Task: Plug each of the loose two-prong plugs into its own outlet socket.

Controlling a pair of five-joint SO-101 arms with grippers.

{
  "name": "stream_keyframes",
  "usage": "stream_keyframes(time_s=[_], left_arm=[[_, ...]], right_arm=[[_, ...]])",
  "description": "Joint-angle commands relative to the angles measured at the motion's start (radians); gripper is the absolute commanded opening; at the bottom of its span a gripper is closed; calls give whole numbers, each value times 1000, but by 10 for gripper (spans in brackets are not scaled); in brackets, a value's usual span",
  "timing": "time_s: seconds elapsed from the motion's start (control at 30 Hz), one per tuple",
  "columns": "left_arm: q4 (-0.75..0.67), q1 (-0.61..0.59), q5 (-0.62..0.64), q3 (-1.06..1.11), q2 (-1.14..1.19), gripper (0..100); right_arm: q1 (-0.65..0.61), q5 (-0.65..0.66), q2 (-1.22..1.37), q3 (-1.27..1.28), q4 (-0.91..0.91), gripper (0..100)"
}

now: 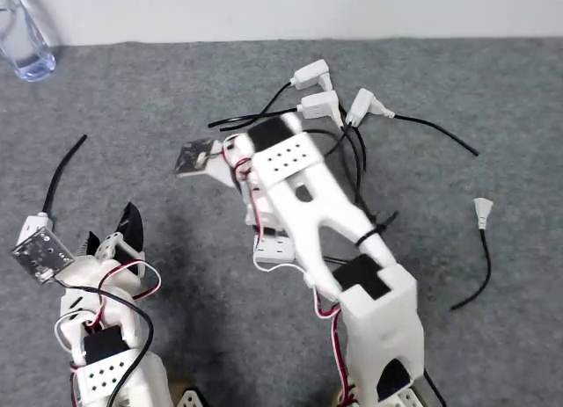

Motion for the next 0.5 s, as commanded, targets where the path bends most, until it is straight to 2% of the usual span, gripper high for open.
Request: stream_keyframes(time_s=[0.0, 0.47], left_arm=[[8, -6, -28, -5, -6, 287], [9, -6, -44, -5, -3, 287]], right_arm=[[-45, -14, -8, -58, 18, 9], [-44, -28, -1, -54, 21, 9]])
